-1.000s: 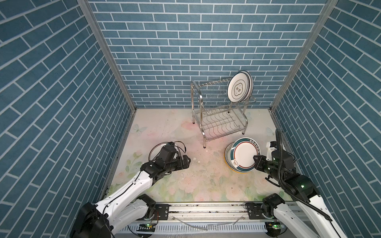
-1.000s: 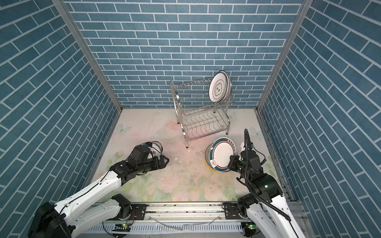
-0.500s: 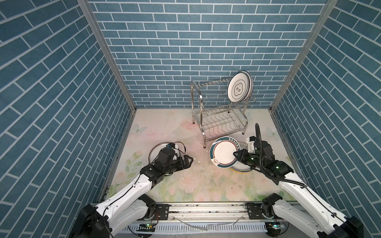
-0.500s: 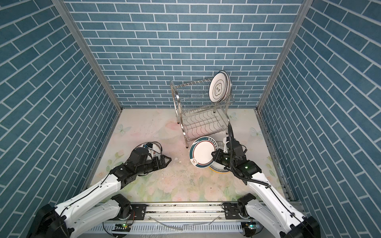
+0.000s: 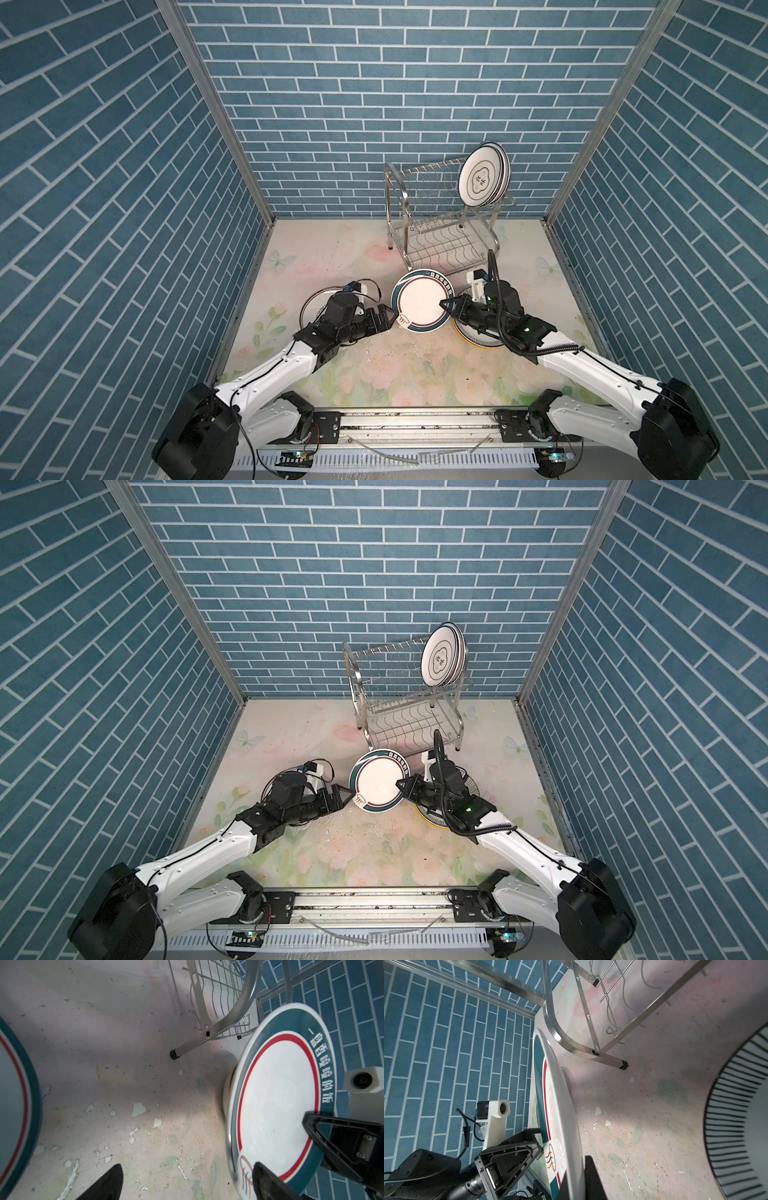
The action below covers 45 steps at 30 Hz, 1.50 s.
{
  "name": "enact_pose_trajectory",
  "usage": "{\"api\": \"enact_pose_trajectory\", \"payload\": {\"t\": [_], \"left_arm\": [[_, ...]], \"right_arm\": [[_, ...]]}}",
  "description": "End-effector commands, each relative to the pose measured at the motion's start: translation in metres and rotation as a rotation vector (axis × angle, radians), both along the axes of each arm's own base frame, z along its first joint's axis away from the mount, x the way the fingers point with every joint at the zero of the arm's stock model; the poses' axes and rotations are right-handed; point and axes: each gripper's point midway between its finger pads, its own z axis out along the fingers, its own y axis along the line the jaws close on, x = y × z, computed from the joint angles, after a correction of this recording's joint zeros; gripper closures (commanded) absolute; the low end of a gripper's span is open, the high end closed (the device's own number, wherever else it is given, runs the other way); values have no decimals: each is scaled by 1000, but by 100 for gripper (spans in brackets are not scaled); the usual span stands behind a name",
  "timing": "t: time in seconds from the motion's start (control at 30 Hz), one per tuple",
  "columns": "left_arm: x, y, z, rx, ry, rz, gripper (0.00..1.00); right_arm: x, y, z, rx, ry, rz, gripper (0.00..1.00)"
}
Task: Unload the plates from the dish rack
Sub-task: Place the plate among the plates.
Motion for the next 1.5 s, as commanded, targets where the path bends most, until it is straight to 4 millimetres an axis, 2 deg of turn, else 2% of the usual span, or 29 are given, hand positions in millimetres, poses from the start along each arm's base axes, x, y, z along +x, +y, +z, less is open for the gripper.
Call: {"api": "enact_pose_trajectory", "payload": {"t": [0.0,0.17,0.33,0.5,0.63,0.73,0.83,1.03,1.23,1.47], "left_arm": [[9,-9,18,-51,-42,-4,4],[14,-12,22,-91,-56,9,11],[17,-12,22,-99,-53,10,30],[17,-12,19,-105,-44,1,55],[16,-9,17,-105,-41,3,67],[16,-7,17,-107,-39,6,74],[15,-4,16,-111,-36,7,76],[15,0,14,-119,-30,10,100],[13,4,10,-117,-17,13,100],[12,31,10,-91,-3,71,100]], "right_arm": [[4,15,21,124,-29,7,98],[4,28,24,161,-25,33,98],[5,40,21,186,-15,57,98],[6,48,17,181,-9,72,98],[6,52,12,169,-6,82,97],[7,55,10,158,-5,87,92],[8,59,9,152,-8,98,83],[10,71,9,155,-12,121,69],[11,76,12,166,-27,134,61],[10,63,11,81,-35,109,39]]}}
